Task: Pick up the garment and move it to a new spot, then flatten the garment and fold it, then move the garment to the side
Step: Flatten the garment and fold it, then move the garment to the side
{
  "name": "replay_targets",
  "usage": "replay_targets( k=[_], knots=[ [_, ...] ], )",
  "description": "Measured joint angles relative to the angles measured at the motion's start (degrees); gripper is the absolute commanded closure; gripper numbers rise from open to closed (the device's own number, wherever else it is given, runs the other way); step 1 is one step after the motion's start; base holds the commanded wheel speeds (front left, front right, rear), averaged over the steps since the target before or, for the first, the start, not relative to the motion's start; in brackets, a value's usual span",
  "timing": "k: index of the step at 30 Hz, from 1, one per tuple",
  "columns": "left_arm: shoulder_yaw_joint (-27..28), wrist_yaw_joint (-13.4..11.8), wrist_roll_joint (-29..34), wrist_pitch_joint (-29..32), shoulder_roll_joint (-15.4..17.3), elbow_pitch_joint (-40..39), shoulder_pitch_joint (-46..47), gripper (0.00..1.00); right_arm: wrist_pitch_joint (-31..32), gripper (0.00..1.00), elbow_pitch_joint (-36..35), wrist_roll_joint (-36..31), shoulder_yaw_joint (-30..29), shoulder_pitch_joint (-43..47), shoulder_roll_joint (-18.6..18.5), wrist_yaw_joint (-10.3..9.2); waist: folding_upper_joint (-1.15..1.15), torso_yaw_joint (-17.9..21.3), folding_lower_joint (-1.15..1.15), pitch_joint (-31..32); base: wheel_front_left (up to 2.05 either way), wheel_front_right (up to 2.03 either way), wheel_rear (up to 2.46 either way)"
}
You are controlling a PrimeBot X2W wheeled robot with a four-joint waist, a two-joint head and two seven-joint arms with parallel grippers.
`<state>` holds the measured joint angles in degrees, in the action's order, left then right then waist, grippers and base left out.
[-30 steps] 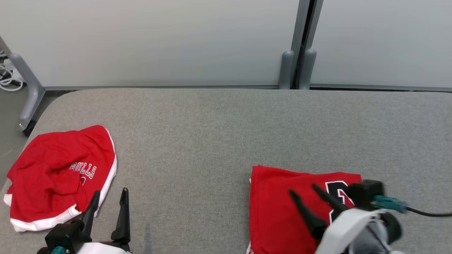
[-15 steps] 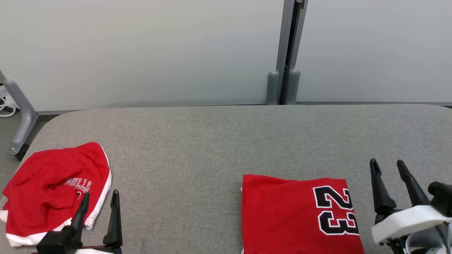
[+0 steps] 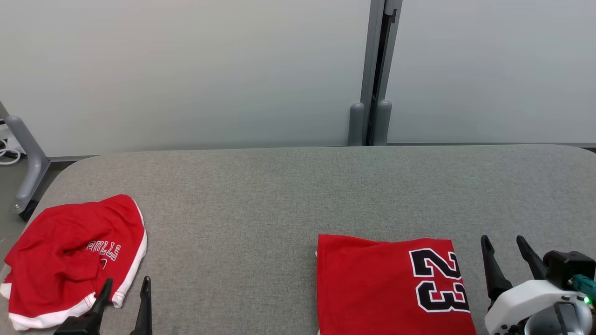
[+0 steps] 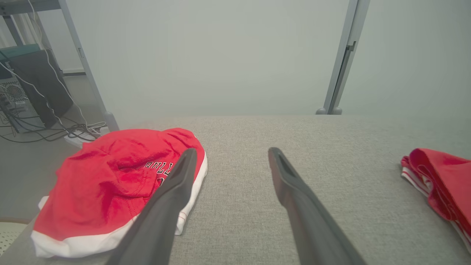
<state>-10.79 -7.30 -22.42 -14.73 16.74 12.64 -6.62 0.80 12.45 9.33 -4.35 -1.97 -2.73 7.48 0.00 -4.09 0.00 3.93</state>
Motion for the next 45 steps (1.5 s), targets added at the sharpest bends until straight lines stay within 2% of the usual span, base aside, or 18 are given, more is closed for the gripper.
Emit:
replay_targets(
  k=[8,31,34,40,42,45],
  knots=[
    [0.2,-0.07,-0.38,0.09,0.42,0.13,0.07,0.0,0.71,0.0,1.07,-0.31,-1.44,-0.97,-0.01,0.0,0.0,-0.13,0.0,-0.39,0.0,0.0,0.0],
    [-0.05,0.01,-1.8,0.08,-0.02,0.03,0.05,0.0,5.84,0.0,-3.18,0.22,-1.62,-0.09,-0.02,0.0,0.0,-0.8,0.0,-1.53,0.0,0.0,0.0],
    [-0.11,0.02,-1.87,0.07,-0.34,0.13,0.05,0.0,9.09,0.0,-3.82,0.41,-2.02,-0.07,0.0,0.0,0.0,-1.24,0.0,-1.47,0.0,0.0,0.0],
    [-0.59,0.27,-1.88,-0.01,-0.75,0.13,-0.01,0.0,26.09,0.0,-4.04,1.69,-4.13,0.82,-0.01,0.0,0.0,-2.24,0.0,-1.61,0.0,0.0,0.0],
    [-0.83,0.54,-1.86,-0.01,-0.82,0.12,-0.01,0.0,30.15,0.0,-4.74,2.75,-5.13,0.72,0.01,0.0,0.0,-2.78,0.0,-1.79,0.0,0.0,0.0],
    [-0.99,0.73,-1.86,-0.02,-0.88,-0.13,0.02,0.0,34.78,0.0,-6.25,0.92,-5.45,0.58,0.03,0.01,0.0,-3.63,0.0,-2.33,0.0,0.0,0.0]
  ],
)
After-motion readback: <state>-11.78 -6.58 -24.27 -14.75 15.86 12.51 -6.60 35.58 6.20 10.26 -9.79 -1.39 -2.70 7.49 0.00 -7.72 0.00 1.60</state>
